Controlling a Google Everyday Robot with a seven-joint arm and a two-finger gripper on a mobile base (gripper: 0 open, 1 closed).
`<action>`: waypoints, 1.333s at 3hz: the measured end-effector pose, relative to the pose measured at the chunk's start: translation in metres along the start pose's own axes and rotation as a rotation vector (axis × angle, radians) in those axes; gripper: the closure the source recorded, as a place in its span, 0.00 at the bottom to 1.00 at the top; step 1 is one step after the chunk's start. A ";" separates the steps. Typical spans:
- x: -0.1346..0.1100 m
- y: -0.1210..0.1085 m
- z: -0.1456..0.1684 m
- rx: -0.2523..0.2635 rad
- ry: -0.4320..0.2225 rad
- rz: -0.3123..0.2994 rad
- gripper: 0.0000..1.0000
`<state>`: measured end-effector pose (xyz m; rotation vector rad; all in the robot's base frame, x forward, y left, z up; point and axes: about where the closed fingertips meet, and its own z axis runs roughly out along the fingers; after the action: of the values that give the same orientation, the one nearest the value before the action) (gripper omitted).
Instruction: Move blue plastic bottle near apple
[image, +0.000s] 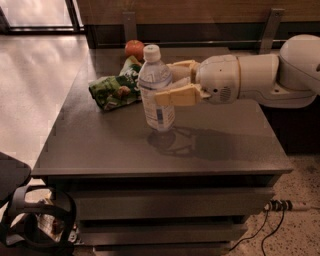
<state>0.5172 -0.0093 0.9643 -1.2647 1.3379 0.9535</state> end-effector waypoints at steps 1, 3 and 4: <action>-0.051 -0.068 -0.036 0.121 0.056 -0.021 1.00; -0.086 -0.172 -0.079 0.310 0.007 -0.043 1.00; -0.081 -0.234 -0.085 0.424 -0.047 0.000 1.00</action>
Offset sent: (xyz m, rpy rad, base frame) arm 0.1444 -0.0935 0.1312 -0.0430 -0.0864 -0.2819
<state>0.7293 -0.1087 1.0799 -0.9116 1.4119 0.6492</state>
